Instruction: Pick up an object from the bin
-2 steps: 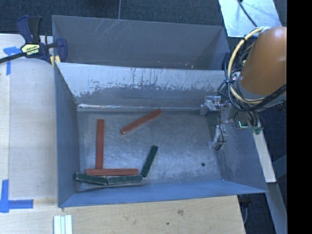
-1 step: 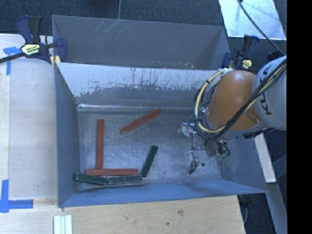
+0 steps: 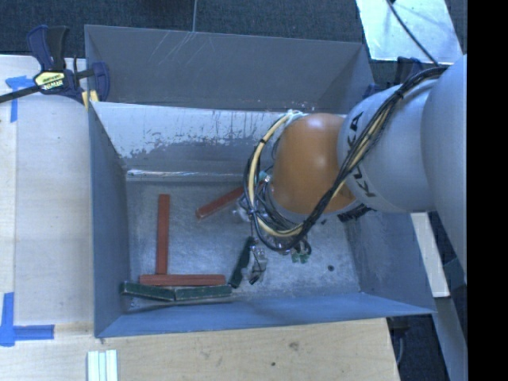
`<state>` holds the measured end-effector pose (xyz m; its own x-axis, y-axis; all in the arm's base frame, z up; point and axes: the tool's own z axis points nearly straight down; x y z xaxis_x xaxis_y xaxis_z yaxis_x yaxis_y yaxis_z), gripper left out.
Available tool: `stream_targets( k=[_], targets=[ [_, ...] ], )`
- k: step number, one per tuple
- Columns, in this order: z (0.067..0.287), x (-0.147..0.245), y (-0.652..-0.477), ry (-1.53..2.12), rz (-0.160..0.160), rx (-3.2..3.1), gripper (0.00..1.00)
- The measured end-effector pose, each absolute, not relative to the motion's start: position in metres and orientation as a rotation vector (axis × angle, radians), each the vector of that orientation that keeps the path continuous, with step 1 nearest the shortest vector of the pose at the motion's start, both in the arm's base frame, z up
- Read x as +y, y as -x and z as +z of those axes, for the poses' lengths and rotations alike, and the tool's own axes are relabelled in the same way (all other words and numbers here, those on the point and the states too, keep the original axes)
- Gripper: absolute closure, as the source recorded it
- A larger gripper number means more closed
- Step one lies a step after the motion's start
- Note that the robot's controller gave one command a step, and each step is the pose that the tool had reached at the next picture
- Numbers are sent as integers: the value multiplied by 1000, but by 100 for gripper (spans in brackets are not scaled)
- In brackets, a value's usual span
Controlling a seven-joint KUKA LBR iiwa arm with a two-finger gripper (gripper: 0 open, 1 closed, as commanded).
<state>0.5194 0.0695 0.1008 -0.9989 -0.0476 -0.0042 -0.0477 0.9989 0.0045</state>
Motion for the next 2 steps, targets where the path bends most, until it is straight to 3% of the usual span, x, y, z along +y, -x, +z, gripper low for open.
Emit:
stream_targets(
  k=[1,2],
  targets=[
    [73,149,-532,140,5,3134,0],
    [129,250,-553,313,10,3116,0]
  ],
)
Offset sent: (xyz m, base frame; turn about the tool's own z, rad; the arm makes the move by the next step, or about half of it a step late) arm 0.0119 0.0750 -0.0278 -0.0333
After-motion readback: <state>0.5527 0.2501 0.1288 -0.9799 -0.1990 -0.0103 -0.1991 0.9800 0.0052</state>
